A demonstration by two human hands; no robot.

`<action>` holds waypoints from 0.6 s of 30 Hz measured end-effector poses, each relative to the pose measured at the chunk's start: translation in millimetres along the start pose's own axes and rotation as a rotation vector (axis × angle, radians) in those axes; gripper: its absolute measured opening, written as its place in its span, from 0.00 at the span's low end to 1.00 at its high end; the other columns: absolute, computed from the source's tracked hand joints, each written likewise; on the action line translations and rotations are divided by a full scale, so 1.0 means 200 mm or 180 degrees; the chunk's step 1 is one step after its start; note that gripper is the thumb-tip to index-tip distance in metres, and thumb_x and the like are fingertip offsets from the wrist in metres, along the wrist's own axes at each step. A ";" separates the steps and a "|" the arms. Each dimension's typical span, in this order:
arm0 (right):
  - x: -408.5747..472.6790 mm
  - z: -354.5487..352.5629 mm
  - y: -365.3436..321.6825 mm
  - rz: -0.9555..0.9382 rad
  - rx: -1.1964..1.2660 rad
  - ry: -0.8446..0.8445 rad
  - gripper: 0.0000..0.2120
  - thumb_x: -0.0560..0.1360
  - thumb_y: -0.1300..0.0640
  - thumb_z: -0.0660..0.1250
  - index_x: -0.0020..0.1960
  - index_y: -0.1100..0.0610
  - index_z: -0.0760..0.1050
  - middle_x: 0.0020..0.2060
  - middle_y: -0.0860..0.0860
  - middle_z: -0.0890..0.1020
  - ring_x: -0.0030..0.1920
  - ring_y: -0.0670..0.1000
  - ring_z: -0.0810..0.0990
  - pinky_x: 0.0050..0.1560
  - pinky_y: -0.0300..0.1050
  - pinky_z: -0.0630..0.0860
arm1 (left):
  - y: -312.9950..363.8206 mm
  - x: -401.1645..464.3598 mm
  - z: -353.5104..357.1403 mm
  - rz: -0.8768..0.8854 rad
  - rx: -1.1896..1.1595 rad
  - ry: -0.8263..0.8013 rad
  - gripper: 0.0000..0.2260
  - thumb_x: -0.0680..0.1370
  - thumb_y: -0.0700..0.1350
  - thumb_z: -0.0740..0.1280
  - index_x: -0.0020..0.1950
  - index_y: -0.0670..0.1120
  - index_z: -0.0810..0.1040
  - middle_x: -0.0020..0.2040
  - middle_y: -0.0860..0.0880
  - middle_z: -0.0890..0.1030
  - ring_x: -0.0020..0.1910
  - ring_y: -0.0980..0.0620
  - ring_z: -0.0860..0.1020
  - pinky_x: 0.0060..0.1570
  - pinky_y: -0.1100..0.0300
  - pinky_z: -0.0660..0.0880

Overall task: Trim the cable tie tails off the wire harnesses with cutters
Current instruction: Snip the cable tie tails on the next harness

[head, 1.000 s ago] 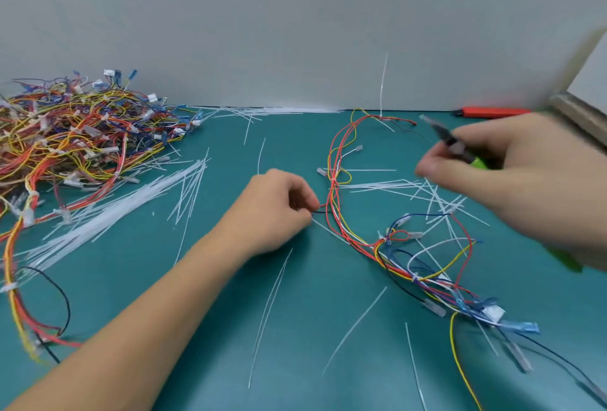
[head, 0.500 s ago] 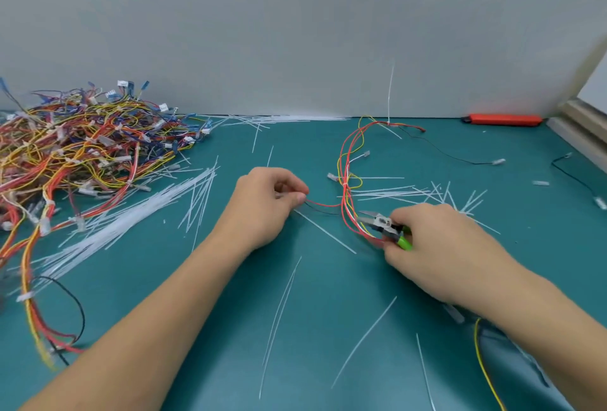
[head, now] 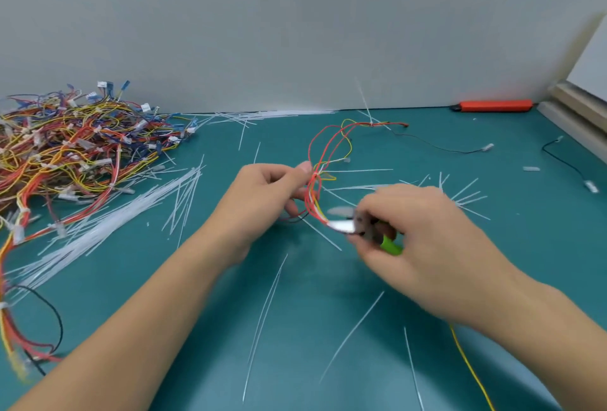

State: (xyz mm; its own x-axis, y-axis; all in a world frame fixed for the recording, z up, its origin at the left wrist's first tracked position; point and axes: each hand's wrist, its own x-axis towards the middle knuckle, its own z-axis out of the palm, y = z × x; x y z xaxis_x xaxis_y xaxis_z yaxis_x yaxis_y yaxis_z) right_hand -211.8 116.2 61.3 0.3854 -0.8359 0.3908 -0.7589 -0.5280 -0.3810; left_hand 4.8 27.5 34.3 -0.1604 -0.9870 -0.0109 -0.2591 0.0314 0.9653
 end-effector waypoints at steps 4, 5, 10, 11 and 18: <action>-0.03 0.05 -0.07 -0.0304 -0.0331 -0.0607 0.05 0.76 0.47 0.64 0.43 0.46 0.71 0.37 0.42 0.72 0.43 0.48 0.72 0.50 0.51 0.71 | -0.03 0.01 0.00 -0.0225 -0.0250 -0.0160 0.11 0.78 0.52 0.74 0.45 0.44 0.87 0.38 0.50 0.86 0.27 0.56 0.72 0.27 0.63 0.65; -0.03 0.06 -0.08 -0.0310 -0.0340 -0.0696 0.06 0.76 0.46 0.63 0.43 0.46 0.70 0.37 0.42 0.72 0.43 0.48 0.71 0.50 0.49 0.70 | -0.03 0.01 0.00 -0.0249 -0.0237 -0.0162 0.08 0.77 0.49 0.75 0.46 0.43 0.87 0.38 0.48 0.86 0.27 0.56 0.72 0.26 0.64 0.66; -0.04 0.04 -0.09 0.0057 0.0561 -0.0776 0.15 0.79 0.43 0.67 0.41 0.52 0.73 0.32 0.49 0.73 0.35 0.49 0.72 0.37 0.47 0.70 | -0.04 0.01 0.00 -0.0386 -0.0359 -0.0235 0.02 0.76 0.42 0.75 0.45 0.45 0.88 0.38 0.47 0.86 0.29 0.56 0.74 0.28 0.65 0.70; -0.03 0.02 -0.08 0.0160 0.0871 -0.0679 0.15 0.79 0.45 0.69 0.40 0.54 0.74 0.31 0.51 0.73 0.32 0.47 0.70 0.35 0.47 0.69 | -0.03 0.01 0.00 -0.0412 -0.0477 -0.0270 0.02 0.77 0.41 0.74 0.45 0.45 0.88 0.38 0.48 0.85 0.30 0.55 0.74 0.29 0.65 0.71; 0.04 -0.09 0.17 0.1457 0.0873 0.0192 0.05 0.77 0.50 0.71 0.44 0.48 0.84 0.31 0.48 0.79 0.29 0.43 0.68 0.35 0.42 0.68 | -0.02 0.02 -0.03 -0.0599 -0.1433 -0.0309 0.06 0.78 0.39 0.70 0.47 0.43 0.88 0.43 0.47 0.85 0.33 0.54 0.79 0.36 0.61 0.79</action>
State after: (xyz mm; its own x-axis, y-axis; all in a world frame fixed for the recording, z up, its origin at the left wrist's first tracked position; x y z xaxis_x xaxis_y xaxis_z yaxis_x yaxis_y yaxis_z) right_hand -243.3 94.3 66.7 0.0102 -0.9840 0.1777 -0.6742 -0.1380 -0.7255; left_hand 10.8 22.2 33.0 -0.2438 -0.9491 -0.1995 0.1415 -0.2383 0.9608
